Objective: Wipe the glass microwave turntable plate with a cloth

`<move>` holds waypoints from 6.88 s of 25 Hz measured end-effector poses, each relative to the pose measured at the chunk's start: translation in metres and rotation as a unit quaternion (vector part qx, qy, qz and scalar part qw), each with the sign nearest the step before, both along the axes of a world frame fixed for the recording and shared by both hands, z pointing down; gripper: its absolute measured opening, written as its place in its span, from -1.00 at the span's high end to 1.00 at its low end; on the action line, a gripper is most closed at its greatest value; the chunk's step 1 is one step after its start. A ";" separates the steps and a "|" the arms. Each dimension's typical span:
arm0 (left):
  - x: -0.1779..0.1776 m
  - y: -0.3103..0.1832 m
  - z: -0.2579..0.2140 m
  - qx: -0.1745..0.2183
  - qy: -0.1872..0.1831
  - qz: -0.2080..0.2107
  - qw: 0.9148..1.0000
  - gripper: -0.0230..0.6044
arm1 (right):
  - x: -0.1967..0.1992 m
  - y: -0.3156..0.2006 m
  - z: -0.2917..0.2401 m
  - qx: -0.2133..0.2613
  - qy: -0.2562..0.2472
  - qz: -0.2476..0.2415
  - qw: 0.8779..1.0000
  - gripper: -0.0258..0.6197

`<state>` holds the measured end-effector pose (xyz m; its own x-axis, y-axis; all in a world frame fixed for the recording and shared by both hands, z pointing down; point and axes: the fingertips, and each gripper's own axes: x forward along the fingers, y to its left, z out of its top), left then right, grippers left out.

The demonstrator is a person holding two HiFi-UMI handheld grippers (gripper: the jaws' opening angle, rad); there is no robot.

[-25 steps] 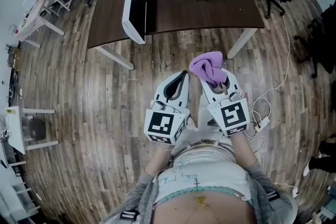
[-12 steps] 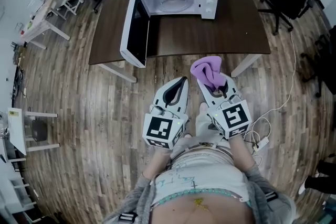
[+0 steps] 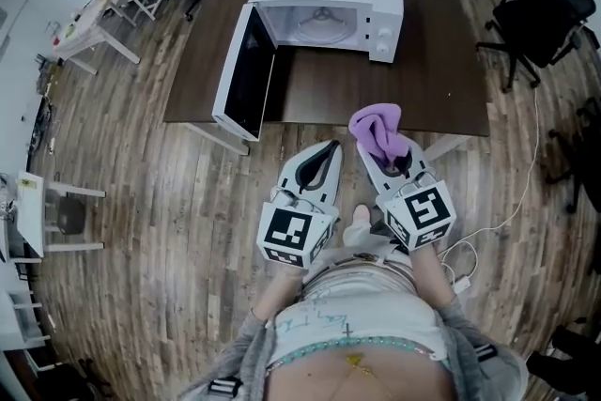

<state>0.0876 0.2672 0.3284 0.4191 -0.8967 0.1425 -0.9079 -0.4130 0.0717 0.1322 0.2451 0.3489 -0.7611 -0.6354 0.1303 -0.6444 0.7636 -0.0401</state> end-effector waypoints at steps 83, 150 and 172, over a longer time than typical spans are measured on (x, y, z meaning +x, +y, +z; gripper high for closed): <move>-0.095 -0.331 0.044 -0.044 -0.002 -0.020 0.999 0.93 | -0.035 -0.343 0.022 -0.023 0.062 0.032 0.997 0.59; -0.155 -0.408 0.225 -0.211 -0.039 0.078 0.973 0.93 | -0.084 -0.370 0.057 -0.075 0.104 0.153 0.980 0.59; -0.172 -0.414 0.267 -0.289 0.050 0.018 0.956 0.93 | -0.063 -0.354 0.078 -0.114 0.108 0.211 0.965 0.59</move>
